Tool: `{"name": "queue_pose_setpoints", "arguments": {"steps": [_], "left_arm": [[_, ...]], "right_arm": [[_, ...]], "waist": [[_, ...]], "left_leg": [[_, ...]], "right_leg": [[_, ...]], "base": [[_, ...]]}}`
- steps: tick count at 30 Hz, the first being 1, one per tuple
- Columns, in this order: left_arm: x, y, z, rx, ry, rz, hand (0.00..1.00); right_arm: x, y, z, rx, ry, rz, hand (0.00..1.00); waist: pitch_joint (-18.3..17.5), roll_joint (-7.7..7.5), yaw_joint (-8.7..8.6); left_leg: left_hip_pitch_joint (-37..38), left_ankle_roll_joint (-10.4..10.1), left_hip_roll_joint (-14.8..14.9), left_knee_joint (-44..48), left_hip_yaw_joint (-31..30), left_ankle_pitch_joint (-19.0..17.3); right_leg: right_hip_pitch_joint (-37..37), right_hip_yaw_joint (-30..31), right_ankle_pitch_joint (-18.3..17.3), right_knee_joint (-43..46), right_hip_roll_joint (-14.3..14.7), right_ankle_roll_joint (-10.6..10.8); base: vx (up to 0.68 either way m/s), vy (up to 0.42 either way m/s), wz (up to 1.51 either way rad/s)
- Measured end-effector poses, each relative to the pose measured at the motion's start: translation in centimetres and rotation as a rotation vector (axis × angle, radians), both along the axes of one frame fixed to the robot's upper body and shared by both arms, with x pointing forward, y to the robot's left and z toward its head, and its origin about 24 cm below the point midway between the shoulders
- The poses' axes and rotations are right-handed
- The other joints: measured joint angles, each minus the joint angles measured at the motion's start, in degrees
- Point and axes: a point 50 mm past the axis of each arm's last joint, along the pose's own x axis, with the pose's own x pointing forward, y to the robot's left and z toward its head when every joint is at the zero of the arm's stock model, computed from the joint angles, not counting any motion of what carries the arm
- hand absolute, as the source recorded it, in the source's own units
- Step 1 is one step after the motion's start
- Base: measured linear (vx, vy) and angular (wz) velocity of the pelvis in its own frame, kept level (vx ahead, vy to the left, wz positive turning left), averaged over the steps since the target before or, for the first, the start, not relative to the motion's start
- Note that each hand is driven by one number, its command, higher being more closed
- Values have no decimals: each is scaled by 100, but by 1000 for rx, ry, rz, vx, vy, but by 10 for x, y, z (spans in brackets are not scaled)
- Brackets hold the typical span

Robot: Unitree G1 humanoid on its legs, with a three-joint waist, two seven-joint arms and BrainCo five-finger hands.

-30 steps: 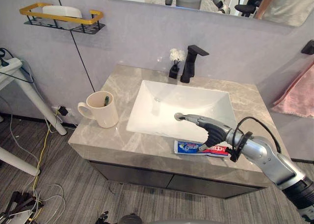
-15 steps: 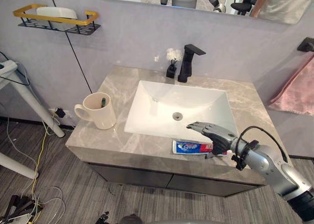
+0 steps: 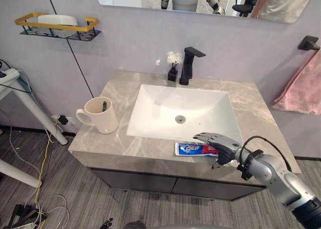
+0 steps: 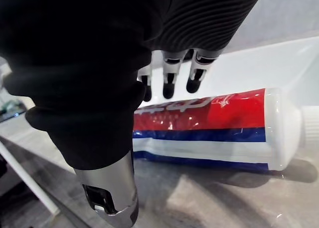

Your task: Organize washtable

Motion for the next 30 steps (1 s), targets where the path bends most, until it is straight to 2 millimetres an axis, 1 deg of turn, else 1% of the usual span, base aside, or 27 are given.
{"name": "queue_pose_setpoints", "arguments": {"steps": [2, 7, 17, 24, 27, 30], "left_arm": [[1, 0, 0, -1, -3, -1, 0], [1, 0, 0, -3, -3, 1, 0], [0, -1, 0, -9, -2, 17, 0], [-1, -2, -1, -21, -7, 50, 0], [-6, 2, 0, -25, -14, 137, 0], [-17, 7, 0, -25, -19, 271, 0]], "right_arm": [[1, -2, 2, -5, -12, -12, 100], [5, -5, 6, -16, -38, -28, 100], [6, -2, 5, 9, -37, -37, 100], [8, -1, 7, 49, -48, -60, 100], [8, 5, 9, 95, -61, -59, 100], [8, 11, 15, 180, -93, -61, 100]], "waist": [[1, 5, 0], [0, 6, 1], [7, 15, -8], [35, 57, -8], [49, 78, -11], [72, 113, -12]], "left_leg": [[-59, 1, -2, 11, 2, 1], [-62, 2, -4, 14, 1, 1], [-64, 2, -8, 8, -5, 1], [-87, 2, -11, 0, -36, 2], [-97, 2, -12, -1, -51, 2], [-101, 2, -11, 2, -75, 2]], "right_leg": [[-2, -1, 79, -106, 9, 8], [1, -2, 85, -115, 8, 9], [1, -9, 85, -122, 5, 9], [2, -45, 85, -138, 7, 9], [7, -63, 85, -142, 7, 9], [21, -93, 85, -143, 7, 9]], "base": [[0, 0, 0], [0, 0, 0], [0, 0, 0], [2, -2, 1], [1, -2, 1], [-2, -4, 4]]}}
